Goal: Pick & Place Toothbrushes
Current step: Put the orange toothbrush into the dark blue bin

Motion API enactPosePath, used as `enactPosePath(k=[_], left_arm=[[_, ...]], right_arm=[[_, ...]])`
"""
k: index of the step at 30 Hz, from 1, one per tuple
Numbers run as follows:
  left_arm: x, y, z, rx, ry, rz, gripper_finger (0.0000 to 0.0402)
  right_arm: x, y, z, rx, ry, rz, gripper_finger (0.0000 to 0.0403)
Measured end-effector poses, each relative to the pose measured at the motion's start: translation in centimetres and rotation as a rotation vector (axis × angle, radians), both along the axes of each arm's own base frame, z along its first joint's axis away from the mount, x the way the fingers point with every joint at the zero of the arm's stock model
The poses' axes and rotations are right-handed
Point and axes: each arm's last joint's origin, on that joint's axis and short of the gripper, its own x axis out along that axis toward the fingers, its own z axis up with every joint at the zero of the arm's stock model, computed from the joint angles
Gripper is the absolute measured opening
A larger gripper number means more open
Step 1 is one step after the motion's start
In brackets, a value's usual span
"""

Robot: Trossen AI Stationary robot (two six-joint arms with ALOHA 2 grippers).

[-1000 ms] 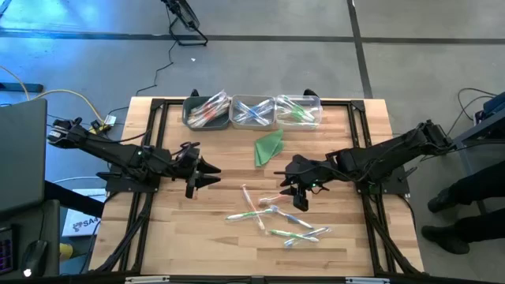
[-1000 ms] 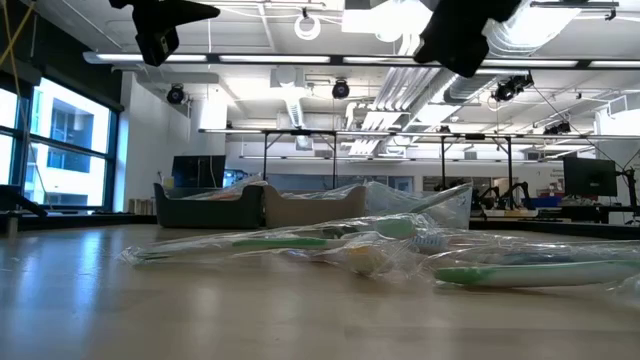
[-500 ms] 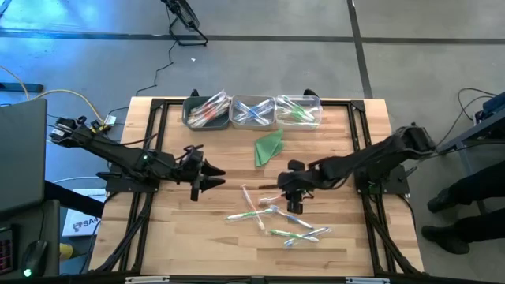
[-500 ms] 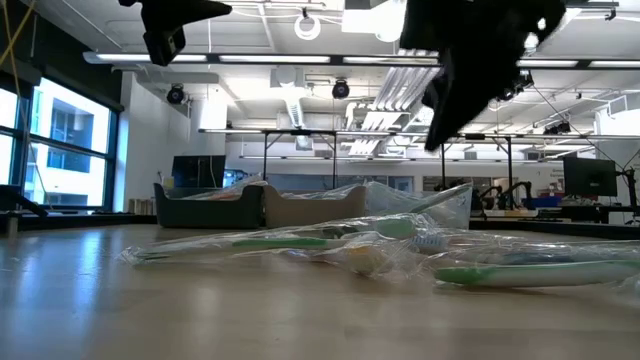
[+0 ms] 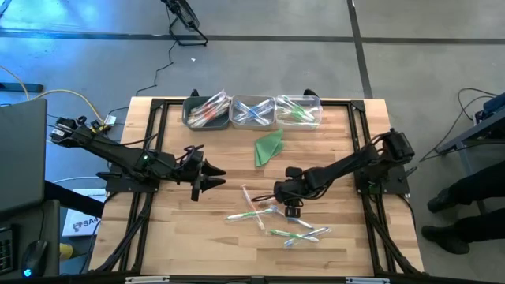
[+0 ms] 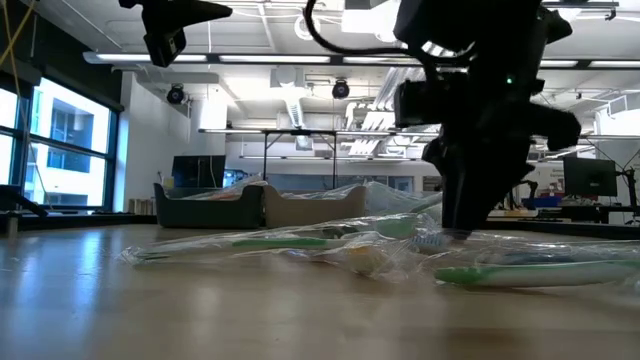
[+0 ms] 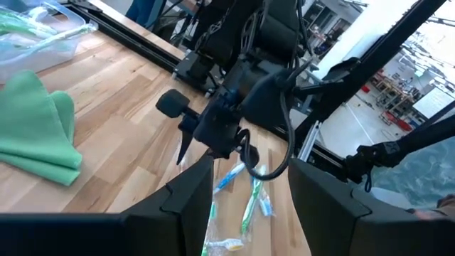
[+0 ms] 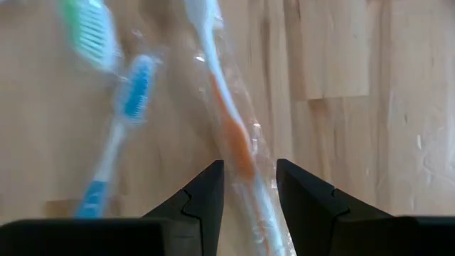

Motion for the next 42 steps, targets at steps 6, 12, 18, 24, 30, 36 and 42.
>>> enactPosePath(k=[6, 12, 18, 24, 30, 36, 42], left_arm=[[0.0, 0.0, 0.0, 0.002, 0.001, 0.0, 0.018], [0.0, 0.0, 0.0, 0.001, 0.004, 0.0, 0.018], [0.0, 0.0, 0.0, 0.0, 0.003, 0.0, 0.018], [0.0, 0.0, 0.0, 0.0, 0.003, 0.0, 0.018], [0.0, 0.0, 0.0, 0.0, 0.003, 0.0, 0.018], [0.0, 0.0, 0.0, 0.0, 0.004, 0.0, 0.018], [0.0, 0.1, 0.0, 0.003, 0.003, 0.017, 0.018]], right_arm=[[0.2, 0.0, -1.4, -0.026, 0.038, -0.005, 0.0123], [0.3, 0.1, -1.9, -0.027, 0.054, -0.004, 0.0116], [0.3, 0.1, -1.8, -0.027, 0.046, -0.004, 0.0072], [0.3, 0.1, -1.8, -0.027, 0.047, -0.004, 0.002], [0.3, 0.0, -1.7, -0.027, 0.044, -0.004, 0.0015], [0.4, 0.1, -1.5, -0.011, 0.046, 0.0, 0.0012], [0.9, 0.1, 0.2, -0.011, -0.004, 0.027, 0.0012]])
